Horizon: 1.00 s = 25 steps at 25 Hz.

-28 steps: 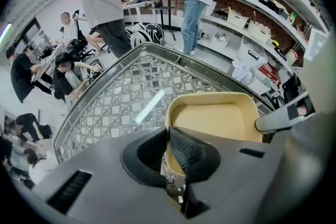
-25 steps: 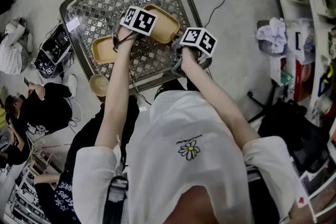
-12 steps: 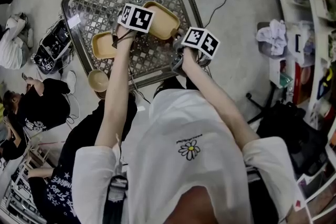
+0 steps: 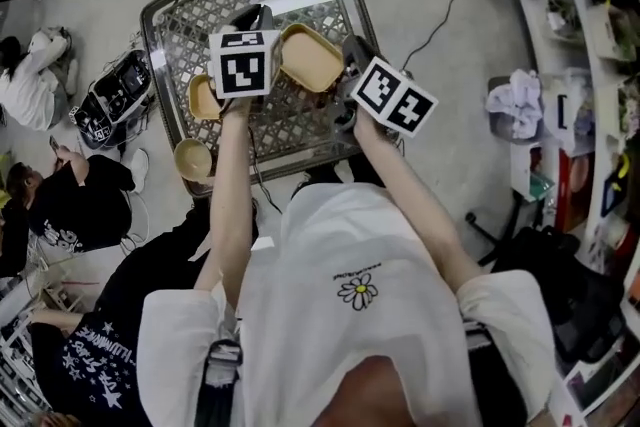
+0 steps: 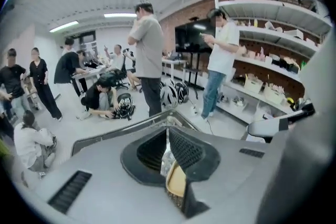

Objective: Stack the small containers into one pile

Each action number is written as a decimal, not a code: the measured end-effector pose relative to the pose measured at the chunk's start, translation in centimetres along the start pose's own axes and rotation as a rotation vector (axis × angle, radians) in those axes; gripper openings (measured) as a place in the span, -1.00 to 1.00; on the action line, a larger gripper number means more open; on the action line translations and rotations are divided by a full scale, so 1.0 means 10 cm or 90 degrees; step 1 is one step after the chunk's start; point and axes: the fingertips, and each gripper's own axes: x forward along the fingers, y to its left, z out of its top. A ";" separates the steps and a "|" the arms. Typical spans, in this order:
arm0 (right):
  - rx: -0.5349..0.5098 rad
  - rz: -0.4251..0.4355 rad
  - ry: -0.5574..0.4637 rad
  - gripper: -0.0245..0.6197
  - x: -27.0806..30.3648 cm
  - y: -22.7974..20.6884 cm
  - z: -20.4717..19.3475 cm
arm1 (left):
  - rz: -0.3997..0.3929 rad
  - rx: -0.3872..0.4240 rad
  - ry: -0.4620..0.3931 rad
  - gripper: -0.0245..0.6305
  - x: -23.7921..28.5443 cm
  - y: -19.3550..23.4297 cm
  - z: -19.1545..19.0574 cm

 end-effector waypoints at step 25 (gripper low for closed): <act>-0.464 0.249 -0.364 -0.79 -1.37 1.86 0.73 | 0.233 -0.105 -0.508 -0.85 -2.69 0.38 0.80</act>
